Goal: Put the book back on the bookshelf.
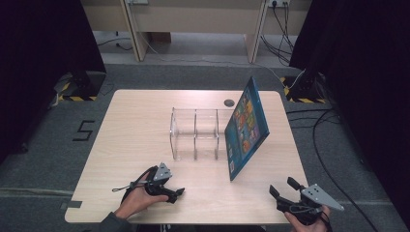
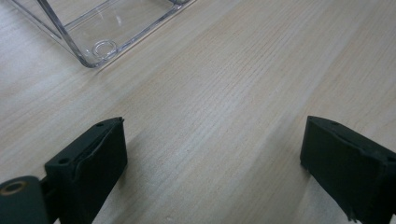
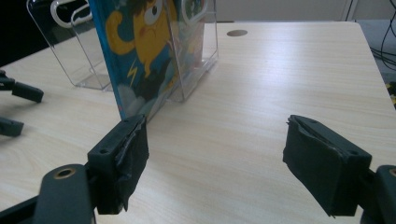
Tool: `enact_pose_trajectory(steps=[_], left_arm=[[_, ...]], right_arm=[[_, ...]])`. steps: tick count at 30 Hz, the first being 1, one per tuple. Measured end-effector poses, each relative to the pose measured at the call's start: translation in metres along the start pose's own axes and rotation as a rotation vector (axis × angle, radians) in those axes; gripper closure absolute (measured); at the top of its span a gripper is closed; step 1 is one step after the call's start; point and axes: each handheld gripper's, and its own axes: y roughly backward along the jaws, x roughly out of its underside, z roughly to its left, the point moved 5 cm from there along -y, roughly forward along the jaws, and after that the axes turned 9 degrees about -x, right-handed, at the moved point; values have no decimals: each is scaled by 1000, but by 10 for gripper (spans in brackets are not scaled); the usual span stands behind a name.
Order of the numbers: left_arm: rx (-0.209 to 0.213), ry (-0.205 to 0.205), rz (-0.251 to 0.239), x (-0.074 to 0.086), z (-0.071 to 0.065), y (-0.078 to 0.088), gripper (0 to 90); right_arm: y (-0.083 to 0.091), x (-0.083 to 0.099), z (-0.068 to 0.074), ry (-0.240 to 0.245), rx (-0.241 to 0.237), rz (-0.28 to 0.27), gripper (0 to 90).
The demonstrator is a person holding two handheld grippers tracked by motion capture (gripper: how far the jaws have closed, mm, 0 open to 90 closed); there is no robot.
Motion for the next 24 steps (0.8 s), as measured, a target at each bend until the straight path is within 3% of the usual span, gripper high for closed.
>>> enact_pose_trajectory(steps=[9,24], left_arm=[[0,-1,0,0,0,0,62],[2,-2,2,0,0,0,59]], right_arm=[[5,7,-2,-1,15,35,209],[11,26,-3,3,44,142,186]])
